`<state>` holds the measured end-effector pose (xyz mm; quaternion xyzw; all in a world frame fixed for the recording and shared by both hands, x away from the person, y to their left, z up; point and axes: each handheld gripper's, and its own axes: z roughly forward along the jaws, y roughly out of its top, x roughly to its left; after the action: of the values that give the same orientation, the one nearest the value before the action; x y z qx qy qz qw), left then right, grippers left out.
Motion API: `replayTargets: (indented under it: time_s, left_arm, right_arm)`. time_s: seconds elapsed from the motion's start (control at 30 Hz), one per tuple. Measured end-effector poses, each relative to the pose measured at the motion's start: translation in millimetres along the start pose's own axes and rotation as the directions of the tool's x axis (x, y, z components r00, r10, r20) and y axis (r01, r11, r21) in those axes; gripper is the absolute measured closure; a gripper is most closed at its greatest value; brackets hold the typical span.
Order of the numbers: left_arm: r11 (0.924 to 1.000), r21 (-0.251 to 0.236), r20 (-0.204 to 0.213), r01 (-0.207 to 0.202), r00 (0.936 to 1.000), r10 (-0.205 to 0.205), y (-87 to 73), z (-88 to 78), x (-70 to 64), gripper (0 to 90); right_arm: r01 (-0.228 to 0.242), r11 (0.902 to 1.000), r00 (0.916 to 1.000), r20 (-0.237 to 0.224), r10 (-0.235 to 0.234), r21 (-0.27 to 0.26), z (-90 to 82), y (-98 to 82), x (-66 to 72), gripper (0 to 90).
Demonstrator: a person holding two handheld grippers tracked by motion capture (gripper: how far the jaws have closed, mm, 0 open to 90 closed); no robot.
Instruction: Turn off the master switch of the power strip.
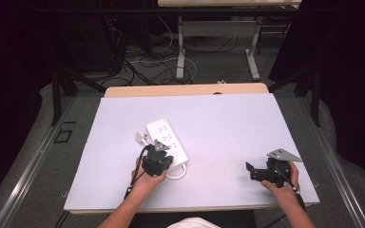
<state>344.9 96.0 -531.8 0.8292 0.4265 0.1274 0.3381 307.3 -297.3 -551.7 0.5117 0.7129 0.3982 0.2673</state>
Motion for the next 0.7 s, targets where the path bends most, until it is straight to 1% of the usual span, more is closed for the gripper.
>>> replayTargets:
  time_s: [0.03, 0.07, 0.13, 0.17, 0.2, 0.23, 0.3, 0.33, 0.53, 0.7]
  left_arm:
    - [0.9999, -0.004, 0.011, 0.016, 0.9998, -0.016, -0.3, 0.3, 0.7, 90.0]
    - [0.9998, 0.001, 0.014, 0.019, 0.9997, -0.019, -0.1, -0.2, 1.1, 90.0]
    - [0.9998, -0.008, 0.014, 0.016, 0.9998, -0.016, 0.0, -0.8, 1.0, 90.0]
    - [0.9999, -0.010, 0.005, 0.011, 0.9999, -0.011, -0.1, -0.9, 0.6, 90.0]
    - [0.9998, -0.015, 0.011, 0.016, 0.9998, -0.016, -0.5, -0.4, -0.2, 90.0]
    - [1.0000, -0.008, 0.005, 0.006, 1.0000, -0.006, -0.1, -1.0, -0.1, 90.0]
    - [0.9997, -0.019, 0.009, 0.014, 0.9999, -0.014, 0.3, -0.5, -0.6, 90.0]
    - [0.9997, -0.020, 0.011, 0.015, 0.9998, -0.015, 0.5, -0.6, -0.6, 90.0]
    - [0.9998, -0.014, 0.006, 0.013, 0.9999, -0.013, 1.0, -1.7, 0.3, 90.0]
    - [0.9997, -0.018, 0.009, 0.018, 0.9998, -0.018, 1.0, -1.3, -0.1, 90.0]
  right_arm:
    - [0.000, 1.0000, 1.0000, -0.001, 0.000, -0.001, -0.2, 0.1, 0.0, 0.0]
    - [0.000, 1.0000, 1.0000, 0.003, 0.000, 0.000, -0.5, 0.2, -0.3, 0.0]
    - [-0.001, 1.0000, 1.0000, 0.003, 0.001, -0.005, 0.0, 0.1, -1.3, 0.0]
    - [-0.005, 1.0000, 1.0000, 0.001, 0.005, -0.003, -0.3, 0.1, -1.2, 0.0]
    - [0.000, 1.0000, 1.0000, 0.002, 0.000, -0.004, -0.2, 0.2, -1.8, 0.0]
    - [-0.001, 1.0000, 1.0000, 0.002, 0.001, -0.005, -0.3, 0.1, -1.9, 0.0]
    - [0.008, 0.9999, 1.0000, 0.000, -0.008, -0.007, 0.0, 0.2, -2.6, 0.0]
    - [0.000, 1.0000, 1.0000, 0.002, 0.000, -0.004, -0.2, 0.1, -2.0, 0.0]
    - [0.000, 1.0000, 1.0000, 0.002, 0.000, -0.004, -0.2, 0.0, -2.2, 0.0]
    - [0.001, 1.0000, 1.0000, 0.002, -0.001, -0.004, -0.1, 0.0, -2.3, 0.0]
